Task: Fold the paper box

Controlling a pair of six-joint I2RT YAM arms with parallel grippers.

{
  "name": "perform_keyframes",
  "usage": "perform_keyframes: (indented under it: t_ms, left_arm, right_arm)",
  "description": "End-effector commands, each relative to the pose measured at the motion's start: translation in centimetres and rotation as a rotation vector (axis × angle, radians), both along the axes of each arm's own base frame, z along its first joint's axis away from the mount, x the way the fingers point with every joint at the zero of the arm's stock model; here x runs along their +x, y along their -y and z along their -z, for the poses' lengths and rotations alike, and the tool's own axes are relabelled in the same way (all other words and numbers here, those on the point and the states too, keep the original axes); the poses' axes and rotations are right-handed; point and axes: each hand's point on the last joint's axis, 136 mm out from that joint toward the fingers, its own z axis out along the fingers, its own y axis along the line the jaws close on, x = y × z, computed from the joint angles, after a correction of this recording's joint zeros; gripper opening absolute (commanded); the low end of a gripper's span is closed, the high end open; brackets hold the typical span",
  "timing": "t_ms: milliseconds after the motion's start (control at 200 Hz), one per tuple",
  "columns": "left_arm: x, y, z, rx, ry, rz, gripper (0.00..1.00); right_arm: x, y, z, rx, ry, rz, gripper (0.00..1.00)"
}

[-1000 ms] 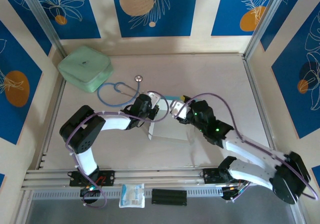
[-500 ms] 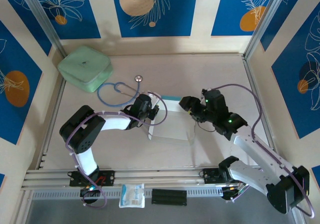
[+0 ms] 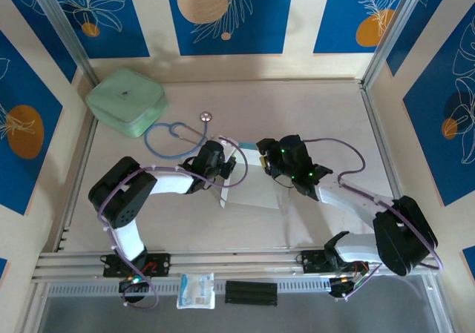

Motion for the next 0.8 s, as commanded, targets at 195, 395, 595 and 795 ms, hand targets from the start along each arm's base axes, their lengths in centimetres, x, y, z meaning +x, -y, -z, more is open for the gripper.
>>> perform_keyframes:
  t_ms: [195,395,595,795]
  left_arm:
    - [-0.6,0.0,0.7,0.0,-0.025,0.031,0.0]
    - [-1.1,-0.1,-0.1,-0.007,-0.024,0.041,0.11]
    - [-2.2,0.2,-1.6,-0.056,-0.003,0.093,0.3]
    - [-3.1,0.1,-2.7,-0.082,0.015,0.116,0.44]
  right_arm:
    - [3.7,0.8,-0.7,0.019,0.148,0.1,0.24]
    - [2.9,2.3,0.6,-0.049,0.124,0.142,0.0]
    - [2.5,3.0,1.4,-0.071,0.118,0.148,0.0]
    - [2.6,2.8,1.4,-0.079,0.129,0.138,0.0]
